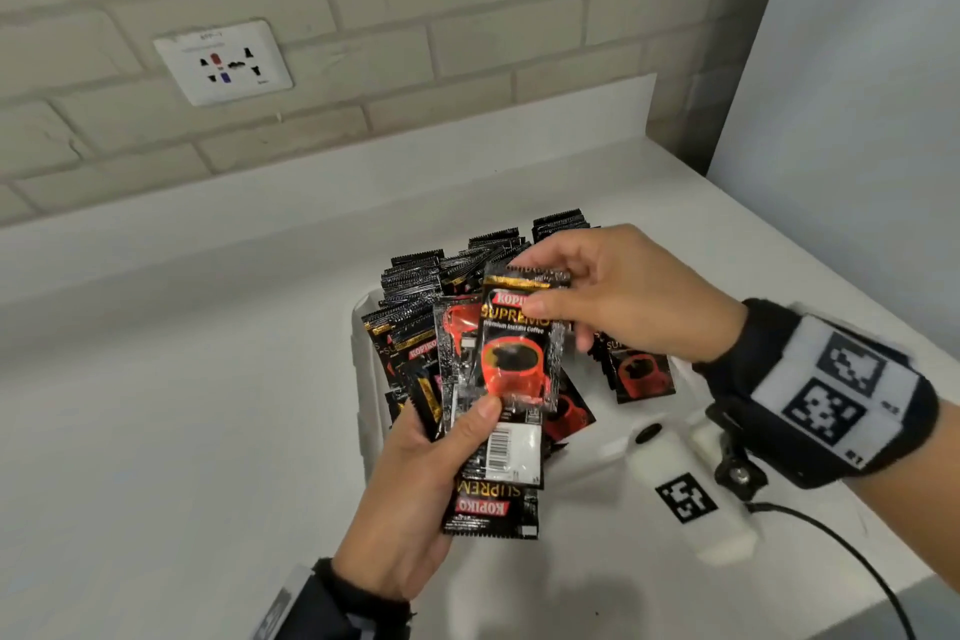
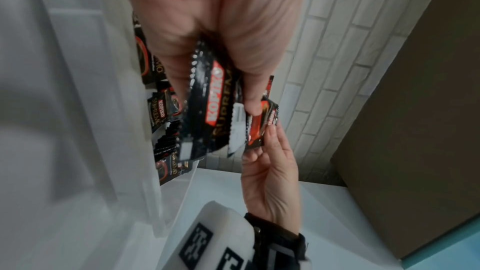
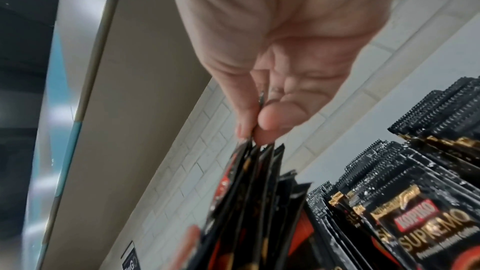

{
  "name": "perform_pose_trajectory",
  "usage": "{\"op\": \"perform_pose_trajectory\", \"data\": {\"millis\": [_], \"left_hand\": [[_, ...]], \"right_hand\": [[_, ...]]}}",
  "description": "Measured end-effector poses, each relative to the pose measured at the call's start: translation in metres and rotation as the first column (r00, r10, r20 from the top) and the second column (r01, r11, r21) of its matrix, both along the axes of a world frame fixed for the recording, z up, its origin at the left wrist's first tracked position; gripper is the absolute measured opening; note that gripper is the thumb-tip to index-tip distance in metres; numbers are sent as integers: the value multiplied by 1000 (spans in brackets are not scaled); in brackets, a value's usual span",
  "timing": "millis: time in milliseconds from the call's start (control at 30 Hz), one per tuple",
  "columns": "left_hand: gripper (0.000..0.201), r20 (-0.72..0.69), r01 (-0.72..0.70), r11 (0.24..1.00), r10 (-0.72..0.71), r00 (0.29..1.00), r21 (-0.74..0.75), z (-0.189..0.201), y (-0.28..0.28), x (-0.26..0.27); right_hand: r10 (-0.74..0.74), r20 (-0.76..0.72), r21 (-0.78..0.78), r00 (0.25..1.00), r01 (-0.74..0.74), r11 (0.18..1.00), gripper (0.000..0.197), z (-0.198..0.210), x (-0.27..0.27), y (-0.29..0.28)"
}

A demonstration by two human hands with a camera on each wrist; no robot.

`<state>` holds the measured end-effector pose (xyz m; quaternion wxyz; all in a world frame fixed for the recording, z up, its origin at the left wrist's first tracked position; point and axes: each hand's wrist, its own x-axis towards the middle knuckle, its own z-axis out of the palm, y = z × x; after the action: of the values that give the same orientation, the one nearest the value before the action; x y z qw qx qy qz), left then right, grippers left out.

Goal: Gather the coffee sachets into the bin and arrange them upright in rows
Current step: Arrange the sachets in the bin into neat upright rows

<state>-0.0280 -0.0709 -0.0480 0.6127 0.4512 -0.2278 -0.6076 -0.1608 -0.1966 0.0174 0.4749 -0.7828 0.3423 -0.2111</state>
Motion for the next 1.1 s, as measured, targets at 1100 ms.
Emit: {"op": "perform_pose_trajectory", "data": {"millis": [1100], "left_hand": [[70, 74, -161, 986, 163, 984, -31, 8, 17, 56]], "right_hand": [[11, -798, -337, 603, -461, 821, 21, -25, 50, -49]]}}
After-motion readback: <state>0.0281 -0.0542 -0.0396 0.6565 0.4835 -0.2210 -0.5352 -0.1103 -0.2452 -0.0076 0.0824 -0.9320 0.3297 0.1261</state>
